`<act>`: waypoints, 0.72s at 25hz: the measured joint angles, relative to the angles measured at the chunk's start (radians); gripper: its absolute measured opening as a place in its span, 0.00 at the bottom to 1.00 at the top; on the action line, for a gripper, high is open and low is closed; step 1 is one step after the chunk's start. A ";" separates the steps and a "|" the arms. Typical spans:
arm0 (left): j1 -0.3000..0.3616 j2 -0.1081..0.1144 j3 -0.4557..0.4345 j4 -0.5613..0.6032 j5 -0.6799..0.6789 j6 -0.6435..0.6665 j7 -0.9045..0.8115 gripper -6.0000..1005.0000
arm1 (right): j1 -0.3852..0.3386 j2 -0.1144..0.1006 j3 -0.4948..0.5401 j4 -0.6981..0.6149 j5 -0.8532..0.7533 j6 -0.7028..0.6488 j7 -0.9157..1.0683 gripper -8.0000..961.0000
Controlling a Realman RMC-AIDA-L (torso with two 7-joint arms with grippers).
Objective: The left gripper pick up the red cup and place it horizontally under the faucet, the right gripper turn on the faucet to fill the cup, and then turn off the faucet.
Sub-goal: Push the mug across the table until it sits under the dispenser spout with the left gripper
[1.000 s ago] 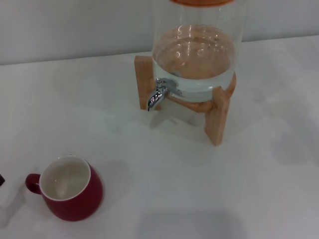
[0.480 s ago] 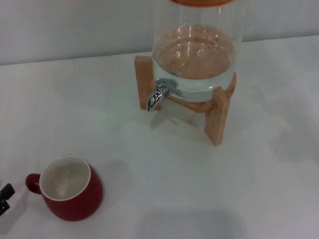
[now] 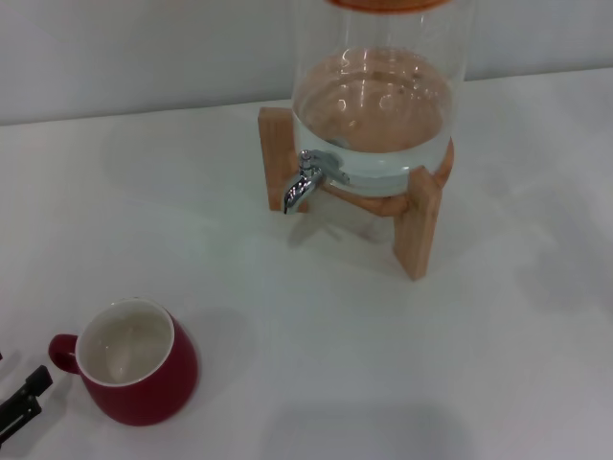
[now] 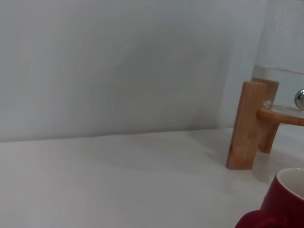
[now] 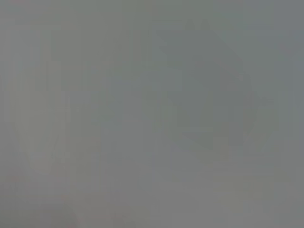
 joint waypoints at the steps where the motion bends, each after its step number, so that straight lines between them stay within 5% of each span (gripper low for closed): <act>1: -0.002 0.000 -0.001 0.000 0.004 0.001 0.000 0.77 | 0.000 0.000 0.000 0.000 0.000 0.000 0.000 0.75; 18: -0.024 -0.003 0.001 0.016 0.020 0.043 -0.025 0.77 | -0.006 0.000 0.000 0.000 0.009 0.003 0.000 0.75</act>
